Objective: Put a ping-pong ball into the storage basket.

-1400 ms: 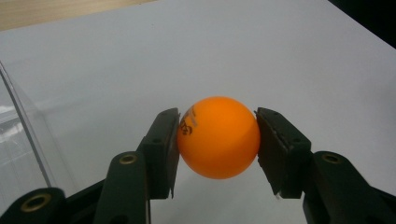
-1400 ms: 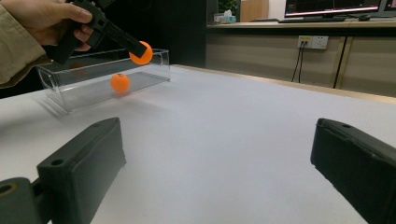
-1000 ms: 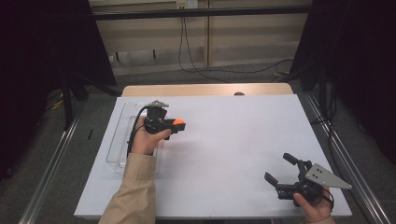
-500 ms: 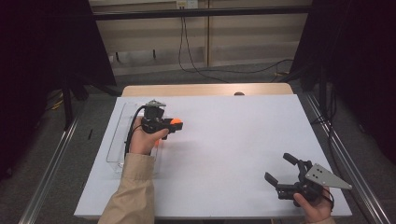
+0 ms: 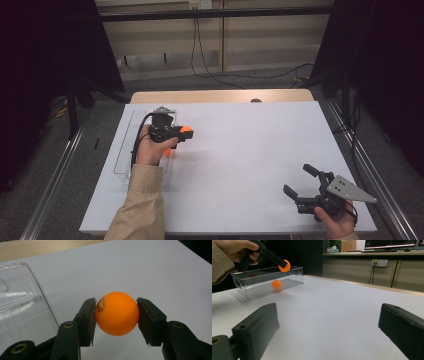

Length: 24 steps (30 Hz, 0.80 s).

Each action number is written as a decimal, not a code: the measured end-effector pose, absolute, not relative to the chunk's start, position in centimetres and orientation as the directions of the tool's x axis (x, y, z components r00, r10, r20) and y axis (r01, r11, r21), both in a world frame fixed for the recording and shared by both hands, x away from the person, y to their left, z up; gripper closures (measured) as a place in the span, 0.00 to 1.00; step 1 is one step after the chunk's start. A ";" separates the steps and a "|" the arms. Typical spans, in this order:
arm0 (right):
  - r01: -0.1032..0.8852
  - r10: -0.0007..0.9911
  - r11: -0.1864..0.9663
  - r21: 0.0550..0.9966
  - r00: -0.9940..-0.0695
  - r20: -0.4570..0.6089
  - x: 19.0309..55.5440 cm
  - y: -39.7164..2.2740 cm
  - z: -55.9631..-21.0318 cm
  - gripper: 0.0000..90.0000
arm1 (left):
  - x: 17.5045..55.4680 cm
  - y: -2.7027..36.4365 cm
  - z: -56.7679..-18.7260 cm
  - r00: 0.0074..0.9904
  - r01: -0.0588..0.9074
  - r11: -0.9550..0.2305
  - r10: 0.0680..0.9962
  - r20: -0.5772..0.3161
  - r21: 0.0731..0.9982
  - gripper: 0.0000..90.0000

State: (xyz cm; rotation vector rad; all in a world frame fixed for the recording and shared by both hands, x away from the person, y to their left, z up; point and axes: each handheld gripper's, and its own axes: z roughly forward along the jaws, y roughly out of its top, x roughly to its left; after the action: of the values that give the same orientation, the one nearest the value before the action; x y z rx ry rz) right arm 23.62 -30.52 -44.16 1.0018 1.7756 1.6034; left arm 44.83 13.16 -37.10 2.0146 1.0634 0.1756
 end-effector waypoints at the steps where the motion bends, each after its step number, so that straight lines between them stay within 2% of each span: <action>1: 0.168 0.812 0.014 0.986 -0.577 0.087 23.6 -30.5 -44.2 0.03 | 44.9 13.3 -37.1 0.636 0.618 -0.304 0.735 -0.233 0.725 0.57; 24: 0.166 0.812 0.014 0.986 -0.578 0.086 23.6 -30.5 -44.1 0.03 | 44.9 14.4 -36.8 0.616 0.619 -0.290 0.756 -0.222 0.730 0.57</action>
State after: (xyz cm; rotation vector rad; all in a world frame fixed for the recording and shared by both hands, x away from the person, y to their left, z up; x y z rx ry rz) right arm 23.61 -30.50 -44.14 0.9997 1.7738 1.6054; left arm 44.89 14.35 -36.78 2.0096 1.0828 0.2092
